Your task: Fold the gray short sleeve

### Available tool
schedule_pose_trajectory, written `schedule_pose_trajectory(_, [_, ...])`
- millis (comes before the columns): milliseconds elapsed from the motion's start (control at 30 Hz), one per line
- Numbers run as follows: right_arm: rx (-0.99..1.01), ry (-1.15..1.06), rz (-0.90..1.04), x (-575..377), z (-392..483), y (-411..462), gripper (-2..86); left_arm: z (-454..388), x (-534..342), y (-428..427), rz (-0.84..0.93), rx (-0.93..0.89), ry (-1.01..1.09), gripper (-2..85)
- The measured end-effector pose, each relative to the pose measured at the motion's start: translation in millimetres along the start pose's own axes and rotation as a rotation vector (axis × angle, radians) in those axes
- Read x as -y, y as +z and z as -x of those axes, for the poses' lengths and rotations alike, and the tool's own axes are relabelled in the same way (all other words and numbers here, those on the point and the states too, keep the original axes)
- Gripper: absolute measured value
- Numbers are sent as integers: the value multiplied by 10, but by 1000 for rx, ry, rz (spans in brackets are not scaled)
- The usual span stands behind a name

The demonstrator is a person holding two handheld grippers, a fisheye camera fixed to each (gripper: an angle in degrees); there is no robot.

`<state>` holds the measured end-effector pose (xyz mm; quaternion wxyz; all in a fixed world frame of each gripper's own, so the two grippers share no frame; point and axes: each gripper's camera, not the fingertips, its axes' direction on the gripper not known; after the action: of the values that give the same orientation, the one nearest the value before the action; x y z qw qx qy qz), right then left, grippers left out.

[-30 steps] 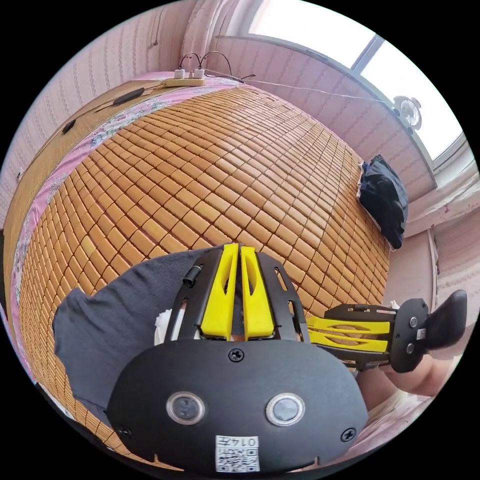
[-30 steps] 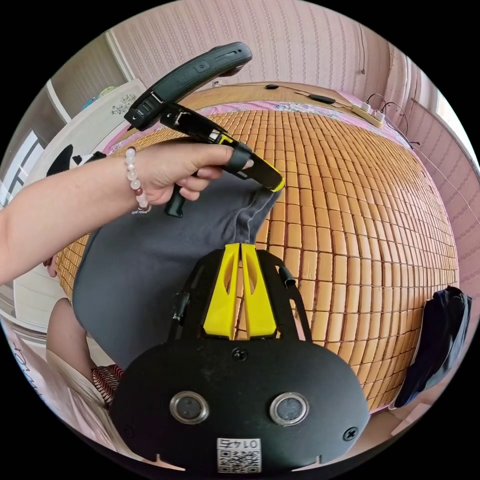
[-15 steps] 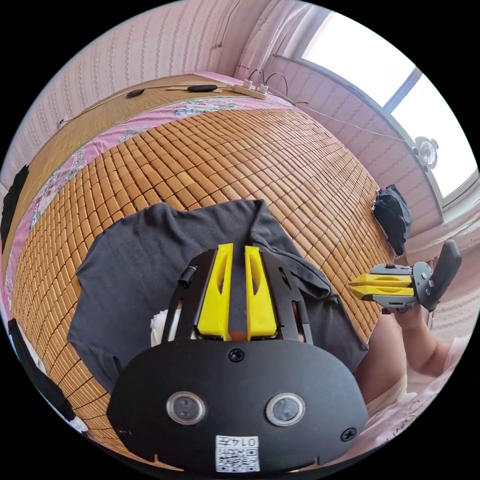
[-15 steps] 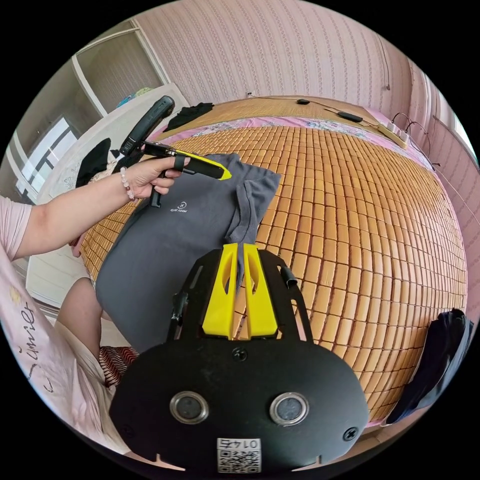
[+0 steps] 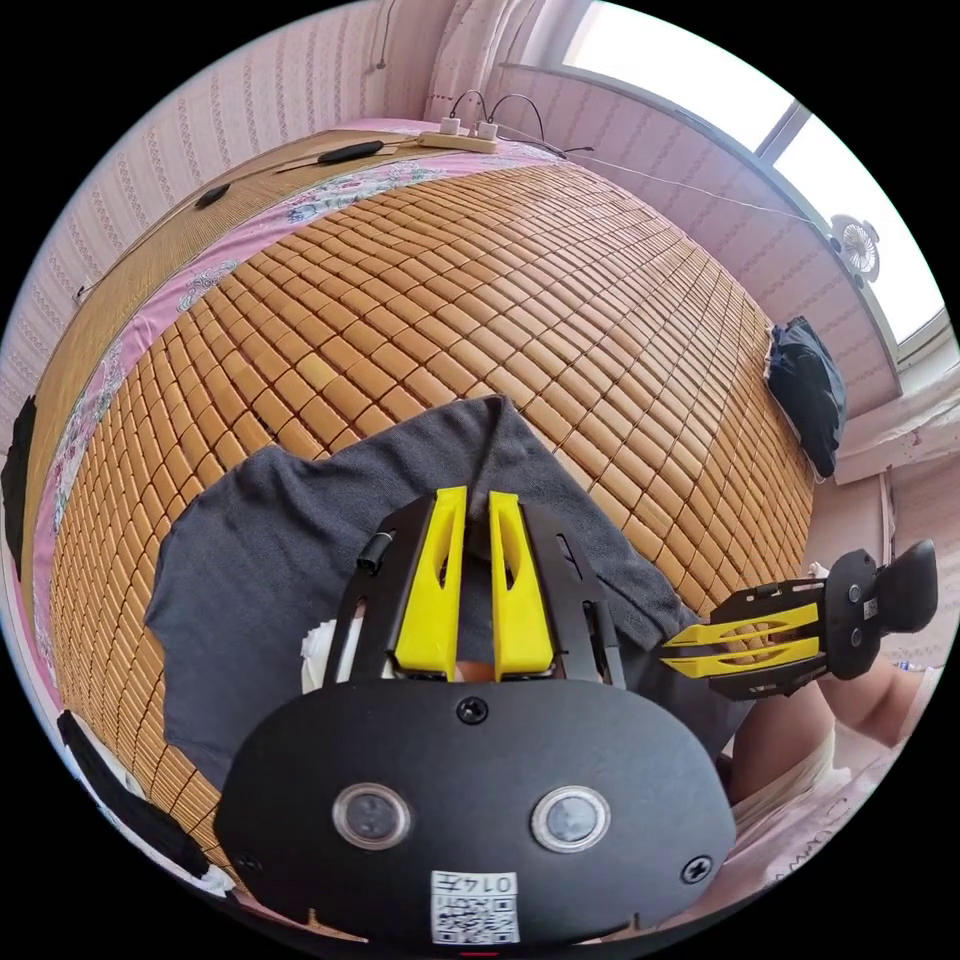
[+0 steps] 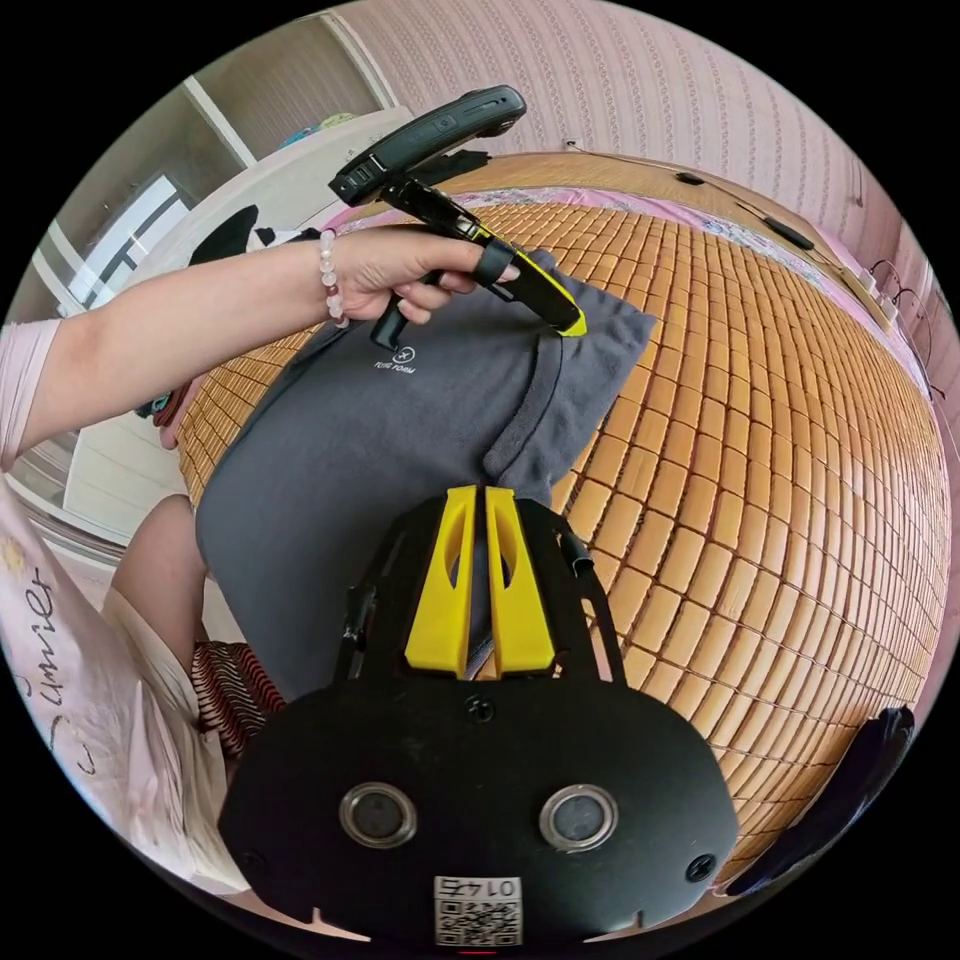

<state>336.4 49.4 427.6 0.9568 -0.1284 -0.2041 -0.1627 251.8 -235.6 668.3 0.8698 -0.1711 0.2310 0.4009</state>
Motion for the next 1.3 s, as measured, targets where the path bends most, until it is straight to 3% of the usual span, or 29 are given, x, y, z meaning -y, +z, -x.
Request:
schedule_pose_trajectory(200, [-70, 7, -100, -4, -39, -248, 43, 56, 144, -183, -71, -45, 10, 51])
schedule_pose_trajectory(400, [-29, 35, 1, 69, -210, 109, 42, 143, 289, 224, -25, -82, -43, 41])
schedule_pose_trajectory(567, [40, 35, -63, 28, -324, -34, 64, 343, 102, -59, -103, -168, -49, 50])
schedule_pose_trajectory(733, [22, 54, -186, 209, -725, -300, 60, 806, -619, -885, -210, -84, -35, 64])
schedule_pose_trajectory(933, [23, 180, -149, 869, -1483, 123, 65, 1780, -2203, -1542, -237, 137, -283, 60])
schedule_pose_trajectory(1100, [30, 193, -107, 1101, -1662, 415, 79, 2408, -3151, -1469, -202, 117, -493, 88])
schedule_pose_trajectory(1300, [7, 182, -92, 1232, -1676, 479, 57, 2781, -3440, -1147, -167, 0, -600, 84])
